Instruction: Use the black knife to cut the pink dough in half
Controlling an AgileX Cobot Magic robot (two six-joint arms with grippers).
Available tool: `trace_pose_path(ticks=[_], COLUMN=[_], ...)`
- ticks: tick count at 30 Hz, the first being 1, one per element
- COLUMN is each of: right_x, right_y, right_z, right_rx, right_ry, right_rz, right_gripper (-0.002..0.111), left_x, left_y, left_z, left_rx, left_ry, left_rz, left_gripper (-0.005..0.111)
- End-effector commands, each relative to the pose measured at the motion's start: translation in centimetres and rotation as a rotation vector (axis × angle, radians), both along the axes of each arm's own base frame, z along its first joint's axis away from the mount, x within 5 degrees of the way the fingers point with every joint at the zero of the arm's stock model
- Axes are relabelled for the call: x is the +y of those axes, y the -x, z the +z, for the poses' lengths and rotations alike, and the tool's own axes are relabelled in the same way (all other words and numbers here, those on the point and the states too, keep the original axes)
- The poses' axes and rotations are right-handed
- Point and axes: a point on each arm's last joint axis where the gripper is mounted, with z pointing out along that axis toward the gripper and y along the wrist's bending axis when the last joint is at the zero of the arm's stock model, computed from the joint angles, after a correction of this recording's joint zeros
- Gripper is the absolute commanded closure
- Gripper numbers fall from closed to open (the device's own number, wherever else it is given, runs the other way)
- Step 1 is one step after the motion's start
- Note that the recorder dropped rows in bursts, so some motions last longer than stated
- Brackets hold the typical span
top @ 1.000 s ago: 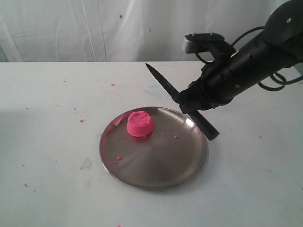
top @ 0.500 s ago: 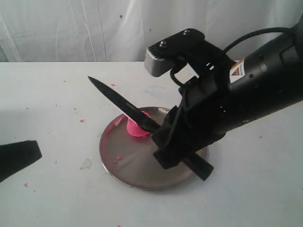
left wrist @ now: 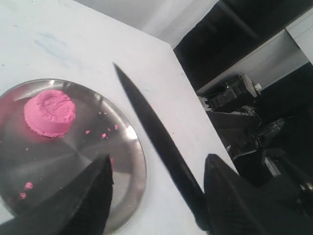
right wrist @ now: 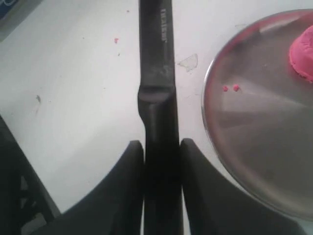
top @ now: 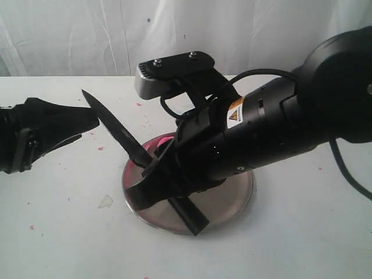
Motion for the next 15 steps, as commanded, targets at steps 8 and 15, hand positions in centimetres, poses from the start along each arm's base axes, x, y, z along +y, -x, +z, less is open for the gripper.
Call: trace_pose_path(ticks=[8,15], right_x=[1.7,1.7], right_y=[1.3,1.2], right_z=[0.8,0.9], right_rx=[-0.023,-0.021], right_ry=[-0.115,-0.123], right_rz=[0.016,0.011], right_gripper=[0.101,0.101], left_x=[0.1,0.0], left_y=[-0.6,-0.9], left_z=[-0.3,1.0], left_rx=[0.020,-0.020], left_ry=[-0.007,0.004], left_rz=[0.038,0.034], left_gripper=[0.048,0.052])
